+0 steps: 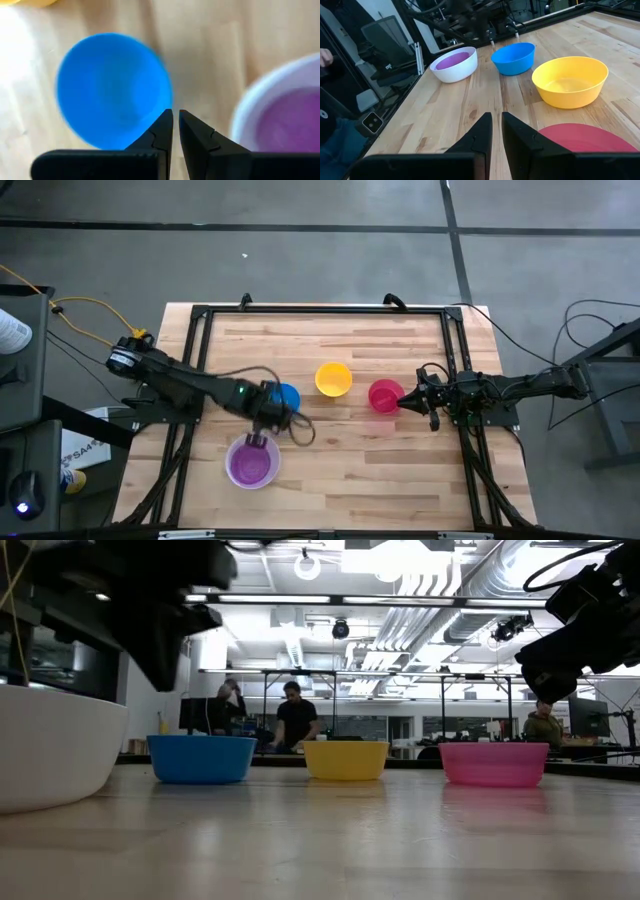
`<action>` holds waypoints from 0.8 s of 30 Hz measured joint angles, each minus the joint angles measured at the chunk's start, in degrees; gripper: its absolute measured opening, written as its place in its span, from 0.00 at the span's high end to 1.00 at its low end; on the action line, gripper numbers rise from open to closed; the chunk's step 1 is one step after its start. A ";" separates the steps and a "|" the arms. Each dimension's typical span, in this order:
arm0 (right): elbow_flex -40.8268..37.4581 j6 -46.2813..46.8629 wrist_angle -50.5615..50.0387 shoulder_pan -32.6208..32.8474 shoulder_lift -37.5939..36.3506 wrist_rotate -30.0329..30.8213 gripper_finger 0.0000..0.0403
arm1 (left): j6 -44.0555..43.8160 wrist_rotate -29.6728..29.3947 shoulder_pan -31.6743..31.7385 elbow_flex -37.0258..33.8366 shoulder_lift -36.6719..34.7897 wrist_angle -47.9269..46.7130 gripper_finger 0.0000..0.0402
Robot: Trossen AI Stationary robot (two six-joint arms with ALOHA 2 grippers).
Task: Nest bowls inside each other
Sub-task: Stack the blue bowl on the purple bowl
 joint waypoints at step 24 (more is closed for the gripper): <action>-0.02 0.00 0.00 0.00 0.00 0.00 0.91 | -16.09 0.30 16.77 0.00 0.00 5.00 0.92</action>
